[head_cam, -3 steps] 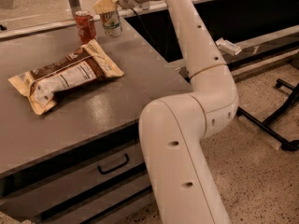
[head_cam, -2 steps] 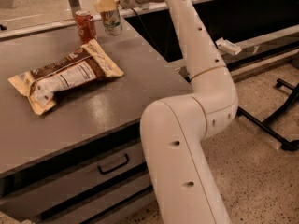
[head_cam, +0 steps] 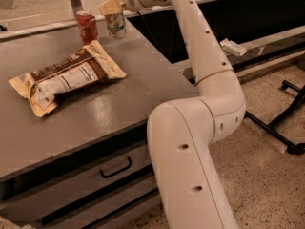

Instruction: Move 7up can near coke can

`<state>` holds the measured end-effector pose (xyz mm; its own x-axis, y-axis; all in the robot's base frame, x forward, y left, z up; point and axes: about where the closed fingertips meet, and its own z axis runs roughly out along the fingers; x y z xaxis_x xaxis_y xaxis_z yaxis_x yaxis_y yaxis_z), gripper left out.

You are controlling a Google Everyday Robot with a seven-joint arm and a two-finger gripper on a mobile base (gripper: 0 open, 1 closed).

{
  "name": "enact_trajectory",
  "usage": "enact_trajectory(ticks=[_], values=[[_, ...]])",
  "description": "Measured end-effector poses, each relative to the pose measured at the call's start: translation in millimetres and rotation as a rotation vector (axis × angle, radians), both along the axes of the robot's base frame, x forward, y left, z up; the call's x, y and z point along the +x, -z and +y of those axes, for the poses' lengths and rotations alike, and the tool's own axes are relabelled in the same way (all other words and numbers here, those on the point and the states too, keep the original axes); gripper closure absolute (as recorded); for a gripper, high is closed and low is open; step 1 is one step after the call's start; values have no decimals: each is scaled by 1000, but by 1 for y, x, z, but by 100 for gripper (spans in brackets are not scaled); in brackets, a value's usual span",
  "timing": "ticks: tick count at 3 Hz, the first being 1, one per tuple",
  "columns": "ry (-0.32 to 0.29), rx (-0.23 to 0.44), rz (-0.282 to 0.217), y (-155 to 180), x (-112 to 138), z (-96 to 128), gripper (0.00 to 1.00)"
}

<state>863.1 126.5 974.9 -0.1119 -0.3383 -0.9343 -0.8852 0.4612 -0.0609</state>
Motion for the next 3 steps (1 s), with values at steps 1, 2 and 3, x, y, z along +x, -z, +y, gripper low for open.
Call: enact_trajectory(ticks=[1,2,3], values=[[-19,29,1,11,3,2,59],[-61,61,9,30,5,17,36],[-75,85,20,45,8,25,12]])
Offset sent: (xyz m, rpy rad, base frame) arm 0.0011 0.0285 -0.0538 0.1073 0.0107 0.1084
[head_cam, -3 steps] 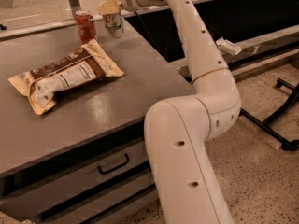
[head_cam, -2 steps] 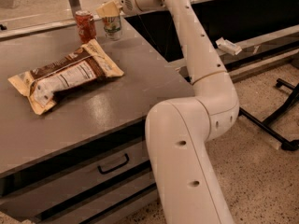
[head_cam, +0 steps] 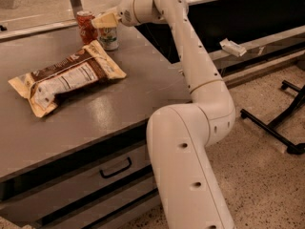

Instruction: Move 7up can near coke can

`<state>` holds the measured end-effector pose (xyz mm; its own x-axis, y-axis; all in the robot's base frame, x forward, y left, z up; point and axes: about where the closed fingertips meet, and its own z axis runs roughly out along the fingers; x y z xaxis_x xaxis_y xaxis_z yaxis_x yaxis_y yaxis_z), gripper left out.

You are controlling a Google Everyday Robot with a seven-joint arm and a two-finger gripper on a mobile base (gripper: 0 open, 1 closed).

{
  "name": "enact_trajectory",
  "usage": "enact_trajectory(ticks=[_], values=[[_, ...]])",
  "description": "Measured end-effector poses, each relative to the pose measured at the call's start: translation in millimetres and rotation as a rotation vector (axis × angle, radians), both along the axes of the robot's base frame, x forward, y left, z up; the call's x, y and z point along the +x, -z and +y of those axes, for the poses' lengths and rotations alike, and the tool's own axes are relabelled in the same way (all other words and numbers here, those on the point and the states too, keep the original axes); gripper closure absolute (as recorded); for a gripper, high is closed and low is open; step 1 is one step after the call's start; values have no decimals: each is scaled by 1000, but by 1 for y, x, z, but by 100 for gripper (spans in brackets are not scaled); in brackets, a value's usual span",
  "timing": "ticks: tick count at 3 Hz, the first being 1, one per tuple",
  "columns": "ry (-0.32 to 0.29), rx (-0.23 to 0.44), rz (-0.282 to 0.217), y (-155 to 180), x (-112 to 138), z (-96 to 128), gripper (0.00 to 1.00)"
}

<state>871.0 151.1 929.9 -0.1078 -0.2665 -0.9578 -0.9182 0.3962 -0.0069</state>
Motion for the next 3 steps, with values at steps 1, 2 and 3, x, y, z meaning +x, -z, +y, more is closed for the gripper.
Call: enact_trajectory(ticks=[1,2,3], values=[[-14,27,-8,1,0,6,0],[-33,46,-27,-7,-3,12,0],[-44,32,-41,-22,-11,8,0]])
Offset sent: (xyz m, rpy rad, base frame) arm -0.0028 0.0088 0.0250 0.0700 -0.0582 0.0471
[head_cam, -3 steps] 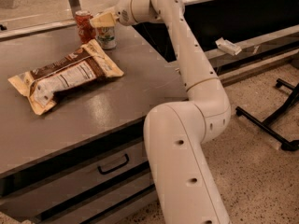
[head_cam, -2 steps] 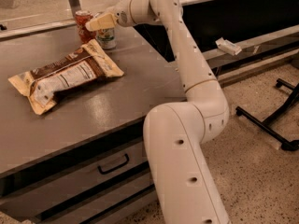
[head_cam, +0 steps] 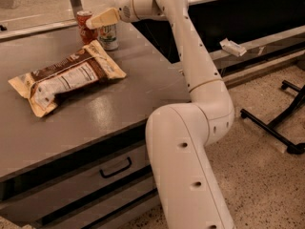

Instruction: Move 7up can near coke can

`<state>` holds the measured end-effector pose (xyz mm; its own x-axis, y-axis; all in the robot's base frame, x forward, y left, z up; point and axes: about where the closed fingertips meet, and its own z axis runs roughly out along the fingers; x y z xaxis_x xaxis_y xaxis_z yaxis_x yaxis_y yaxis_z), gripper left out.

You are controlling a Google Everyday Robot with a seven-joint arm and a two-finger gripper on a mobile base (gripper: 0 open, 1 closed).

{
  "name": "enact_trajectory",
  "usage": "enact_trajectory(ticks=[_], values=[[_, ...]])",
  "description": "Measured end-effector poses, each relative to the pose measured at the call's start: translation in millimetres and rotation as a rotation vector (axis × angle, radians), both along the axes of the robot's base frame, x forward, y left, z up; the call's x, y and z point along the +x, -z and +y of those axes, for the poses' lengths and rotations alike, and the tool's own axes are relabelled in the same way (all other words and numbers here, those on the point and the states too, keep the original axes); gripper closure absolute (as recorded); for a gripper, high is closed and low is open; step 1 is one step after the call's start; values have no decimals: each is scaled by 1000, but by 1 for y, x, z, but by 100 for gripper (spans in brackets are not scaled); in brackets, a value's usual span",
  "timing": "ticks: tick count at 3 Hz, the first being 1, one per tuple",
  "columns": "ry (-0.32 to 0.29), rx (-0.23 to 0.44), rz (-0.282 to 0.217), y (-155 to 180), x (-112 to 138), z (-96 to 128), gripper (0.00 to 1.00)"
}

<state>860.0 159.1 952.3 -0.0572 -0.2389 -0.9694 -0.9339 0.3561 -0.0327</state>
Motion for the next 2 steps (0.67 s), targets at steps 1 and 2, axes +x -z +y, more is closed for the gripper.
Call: enact_trajectory(ticks=[1,2], values=[[3,-57,18,-14,-15,-24,0],[13,-135,64,-22,-36,-62,0]])
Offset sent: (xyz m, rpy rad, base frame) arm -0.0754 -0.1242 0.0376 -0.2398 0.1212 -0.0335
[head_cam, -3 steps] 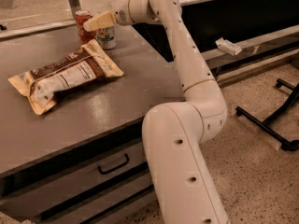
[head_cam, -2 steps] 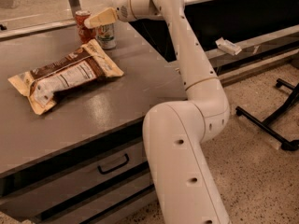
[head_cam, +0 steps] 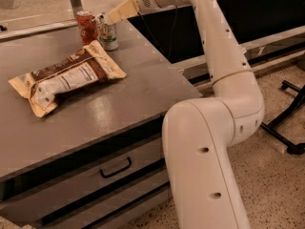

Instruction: Move 7up can near coke can

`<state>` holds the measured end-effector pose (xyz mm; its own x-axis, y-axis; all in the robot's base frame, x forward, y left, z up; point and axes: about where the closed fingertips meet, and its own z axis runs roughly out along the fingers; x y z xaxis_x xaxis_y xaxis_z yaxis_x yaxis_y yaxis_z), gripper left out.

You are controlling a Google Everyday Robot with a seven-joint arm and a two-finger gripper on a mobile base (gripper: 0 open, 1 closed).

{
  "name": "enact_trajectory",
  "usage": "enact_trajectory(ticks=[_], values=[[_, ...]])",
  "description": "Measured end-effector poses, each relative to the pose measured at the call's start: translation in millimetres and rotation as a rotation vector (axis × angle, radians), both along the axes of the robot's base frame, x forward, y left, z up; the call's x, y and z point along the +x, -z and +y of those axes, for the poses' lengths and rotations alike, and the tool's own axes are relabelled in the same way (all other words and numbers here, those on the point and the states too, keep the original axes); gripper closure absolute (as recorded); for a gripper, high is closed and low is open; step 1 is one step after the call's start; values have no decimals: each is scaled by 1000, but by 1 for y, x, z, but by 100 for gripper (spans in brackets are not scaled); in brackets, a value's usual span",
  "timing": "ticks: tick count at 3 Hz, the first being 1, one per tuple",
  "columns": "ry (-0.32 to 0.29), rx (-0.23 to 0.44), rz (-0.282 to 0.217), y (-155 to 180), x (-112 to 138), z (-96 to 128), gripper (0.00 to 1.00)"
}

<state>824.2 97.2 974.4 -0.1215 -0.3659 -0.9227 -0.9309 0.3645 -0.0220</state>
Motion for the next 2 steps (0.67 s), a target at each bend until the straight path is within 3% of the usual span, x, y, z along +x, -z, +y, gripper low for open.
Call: enact_trajectory(ticks=[1,2], values=[[-12,-218,49,8,-33,-33,0],[-43,-262,89,20,-44,-37,0]])
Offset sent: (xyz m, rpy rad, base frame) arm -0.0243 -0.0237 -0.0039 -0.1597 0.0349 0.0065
